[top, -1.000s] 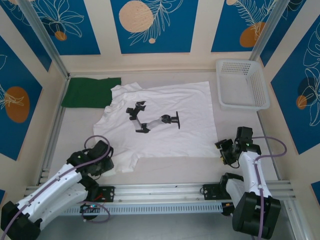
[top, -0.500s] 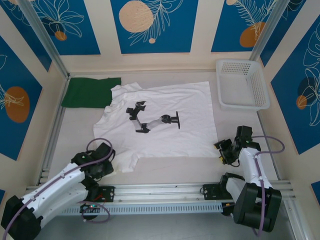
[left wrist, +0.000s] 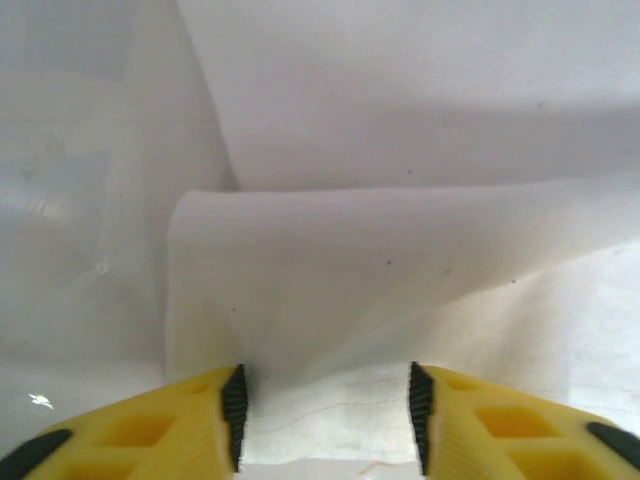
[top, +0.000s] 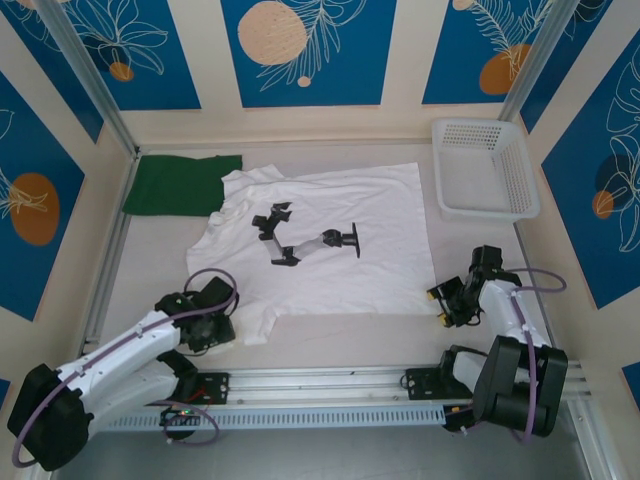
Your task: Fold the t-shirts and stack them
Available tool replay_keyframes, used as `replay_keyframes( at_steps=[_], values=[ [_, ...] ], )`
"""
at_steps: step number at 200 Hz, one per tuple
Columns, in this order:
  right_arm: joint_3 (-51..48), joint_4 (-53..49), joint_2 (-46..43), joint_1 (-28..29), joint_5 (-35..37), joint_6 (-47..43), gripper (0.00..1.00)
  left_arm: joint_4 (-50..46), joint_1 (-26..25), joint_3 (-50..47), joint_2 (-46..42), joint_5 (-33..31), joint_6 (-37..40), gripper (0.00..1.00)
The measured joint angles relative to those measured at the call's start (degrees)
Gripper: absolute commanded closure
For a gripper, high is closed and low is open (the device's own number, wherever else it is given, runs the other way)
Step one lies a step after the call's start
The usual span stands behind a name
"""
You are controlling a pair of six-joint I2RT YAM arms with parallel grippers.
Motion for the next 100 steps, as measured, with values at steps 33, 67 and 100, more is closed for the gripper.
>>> replay_keyframes(
  at_steps=[33,67,100],
  values=[
    [1.40,-1.36,1.73,0.68,2.12,0.07,0.52,-0.33,-0.35,0.66,0.61,0.00,0.59,0.44],
    [2.34,-2.58,3.26,1.18,3.87,0.57,0.54,-0.94,-0.76,4.61,0.24,-0.17,1.29,0.44],
    [2.38,-1.81,8.31,1.16,4.00,0.72,0.57,-1.40,-1.01,7.85,-0.74,-0.46,1.44,0.46]
  ],
)
